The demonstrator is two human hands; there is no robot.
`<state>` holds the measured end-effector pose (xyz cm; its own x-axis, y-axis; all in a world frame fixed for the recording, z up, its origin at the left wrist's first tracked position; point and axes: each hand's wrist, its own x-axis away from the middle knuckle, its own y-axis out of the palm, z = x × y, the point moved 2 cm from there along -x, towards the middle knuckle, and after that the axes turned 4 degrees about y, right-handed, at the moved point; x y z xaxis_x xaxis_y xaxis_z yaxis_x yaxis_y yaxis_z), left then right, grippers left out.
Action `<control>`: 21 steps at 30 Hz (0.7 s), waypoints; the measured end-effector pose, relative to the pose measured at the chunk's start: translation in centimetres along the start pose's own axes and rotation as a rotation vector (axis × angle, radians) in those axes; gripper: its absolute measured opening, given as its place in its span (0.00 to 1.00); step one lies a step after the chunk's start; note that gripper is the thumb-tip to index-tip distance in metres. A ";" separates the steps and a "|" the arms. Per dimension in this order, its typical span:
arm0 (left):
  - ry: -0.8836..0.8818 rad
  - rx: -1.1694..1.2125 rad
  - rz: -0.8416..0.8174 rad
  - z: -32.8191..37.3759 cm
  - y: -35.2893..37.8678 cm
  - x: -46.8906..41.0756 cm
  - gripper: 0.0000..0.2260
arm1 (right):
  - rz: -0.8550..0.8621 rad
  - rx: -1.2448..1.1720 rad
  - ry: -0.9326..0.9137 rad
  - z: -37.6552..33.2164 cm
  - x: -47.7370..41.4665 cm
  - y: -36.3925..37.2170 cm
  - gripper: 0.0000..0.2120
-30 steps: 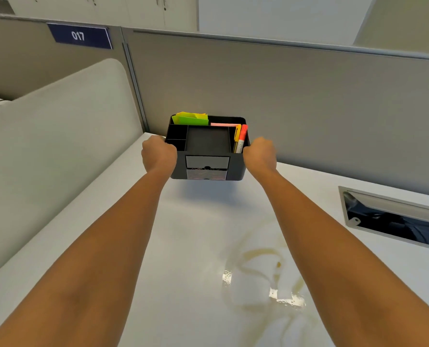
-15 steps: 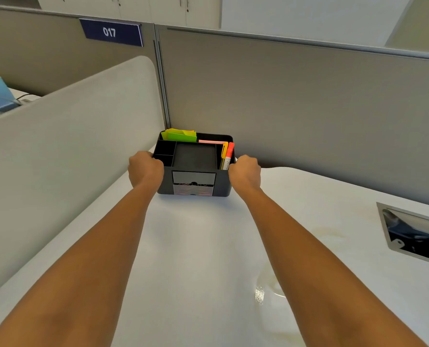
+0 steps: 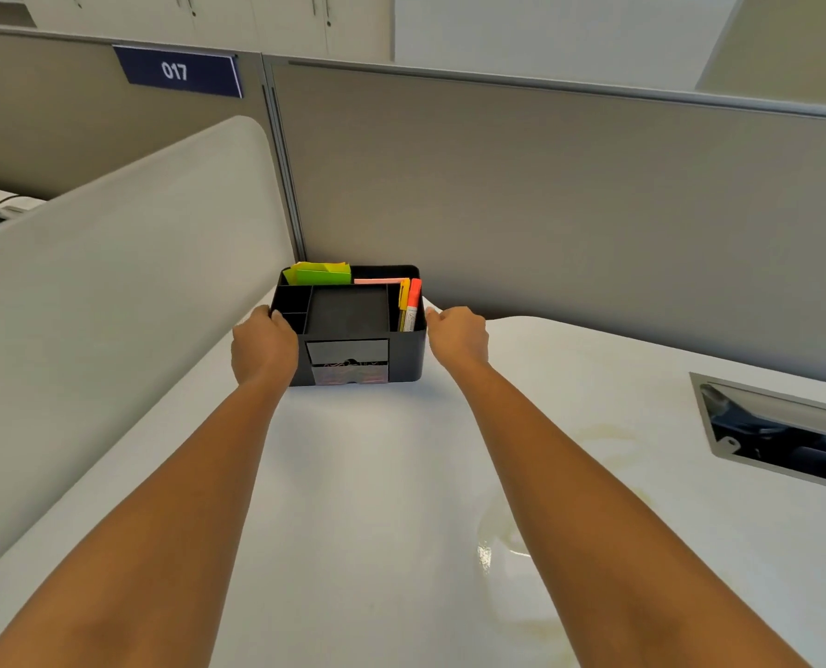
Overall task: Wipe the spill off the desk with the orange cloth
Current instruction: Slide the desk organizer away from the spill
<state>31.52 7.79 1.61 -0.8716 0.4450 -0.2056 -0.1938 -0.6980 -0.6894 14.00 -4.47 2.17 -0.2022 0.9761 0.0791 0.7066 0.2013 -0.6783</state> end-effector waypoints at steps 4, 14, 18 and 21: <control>0.188 -0.064 0.015 2.1 0.9 1.9 0.16 | 0.058 0.069 -0.031 2.2 0.4 -3.8 0.21; 0.666 -0.199 -0.264 8.9 7.2 13.0 0.21 | 0.218 0.408 -0.091 14.2 4.0 -15.9 0.16; 0.761 -0.163 -0.419 11.3 11.3 19.1 0.21 | 0.263 0.480 -0.029 20.1 5.7 -19.7 0.15; 0.833 -0.151 -0.485 13.1 13.6 22.7 0.21 | 0.285 0.493 0.044 24.3 6.7 -22.2 0.15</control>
<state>3.22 1.06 -3.33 -0.1034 0.9598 -0.2609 -0.3373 -0.2806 -0.8986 -19.53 -4.34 0.05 -0.0138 0.9909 -0.1335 0.3272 -0.1217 -0.9371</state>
